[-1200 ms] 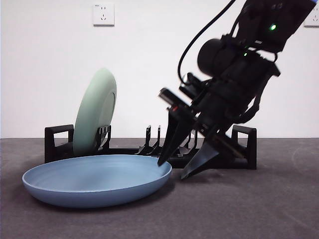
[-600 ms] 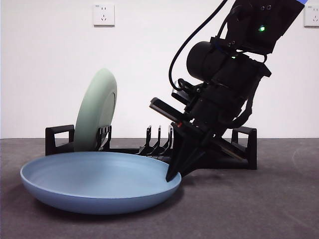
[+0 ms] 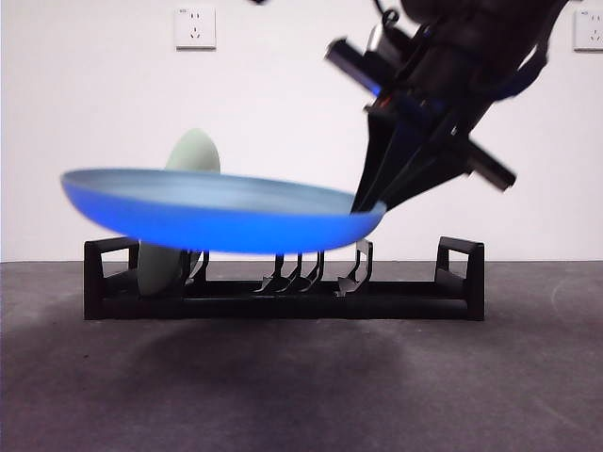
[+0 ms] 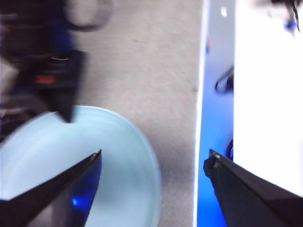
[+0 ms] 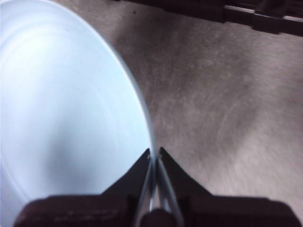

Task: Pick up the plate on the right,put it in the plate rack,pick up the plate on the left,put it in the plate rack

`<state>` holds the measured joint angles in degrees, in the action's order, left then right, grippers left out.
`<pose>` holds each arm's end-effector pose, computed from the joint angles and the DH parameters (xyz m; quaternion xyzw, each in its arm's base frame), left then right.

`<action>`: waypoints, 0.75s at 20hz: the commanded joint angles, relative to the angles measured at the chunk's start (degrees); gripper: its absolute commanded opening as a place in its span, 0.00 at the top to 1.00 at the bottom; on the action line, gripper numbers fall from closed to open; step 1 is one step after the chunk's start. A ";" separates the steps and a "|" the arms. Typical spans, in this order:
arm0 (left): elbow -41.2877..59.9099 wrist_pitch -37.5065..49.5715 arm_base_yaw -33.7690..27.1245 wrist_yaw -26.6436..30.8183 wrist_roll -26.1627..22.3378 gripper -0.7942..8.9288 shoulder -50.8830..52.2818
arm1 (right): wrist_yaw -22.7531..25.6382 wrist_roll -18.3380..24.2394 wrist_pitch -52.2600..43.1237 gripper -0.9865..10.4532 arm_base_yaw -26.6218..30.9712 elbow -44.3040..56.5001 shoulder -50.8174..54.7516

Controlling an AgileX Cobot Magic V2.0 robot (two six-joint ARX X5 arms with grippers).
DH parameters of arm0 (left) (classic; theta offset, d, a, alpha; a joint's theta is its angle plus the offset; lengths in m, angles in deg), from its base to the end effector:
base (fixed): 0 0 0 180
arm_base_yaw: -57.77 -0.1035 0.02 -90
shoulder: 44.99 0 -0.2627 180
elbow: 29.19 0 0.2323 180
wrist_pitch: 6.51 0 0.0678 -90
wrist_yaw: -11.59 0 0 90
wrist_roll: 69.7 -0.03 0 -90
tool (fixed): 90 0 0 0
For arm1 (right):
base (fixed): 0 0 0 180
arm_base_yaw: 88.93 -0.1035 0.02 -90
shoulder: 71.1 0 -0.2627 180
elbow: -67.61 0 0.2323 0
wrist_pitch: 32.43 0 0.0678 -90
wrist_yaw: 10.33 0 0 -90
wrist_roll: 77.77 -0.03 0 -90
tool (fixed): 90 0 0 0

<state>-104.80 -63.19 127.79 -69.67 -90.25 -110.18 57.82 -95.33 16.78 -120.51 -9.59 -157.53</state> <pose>0.0745 -0.1917 0.3136 0.3864 0.2152 -0.5153 0.7341 0.2352 0.1577 0.2469 0.0781 0.5406 0.3135 0.7768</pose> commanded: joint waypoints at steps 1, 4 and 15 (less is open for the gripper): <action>0.17 -0.37 4.42 6.88 -0.13 0.53 -4.92 | -0.11 0.07 1.05 0.93 0.90 0.15 2.73; 0.17 -0.20 5.68 10.73 -0.02 0.53 -10.49 | -0.11 0.24 2.62 0.93 1.97 0.15 5.68; 0.17 1.77 3.69 15.17 -0.04 0.93 -16.72 | -0.31 1.18 6.32 0.93 4.07 0.15 10.75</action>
<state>-104.82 -61.20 131.60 -54.07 -90.25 -126.42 58.23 -93.76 23.77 -116.53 -9.59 -147.43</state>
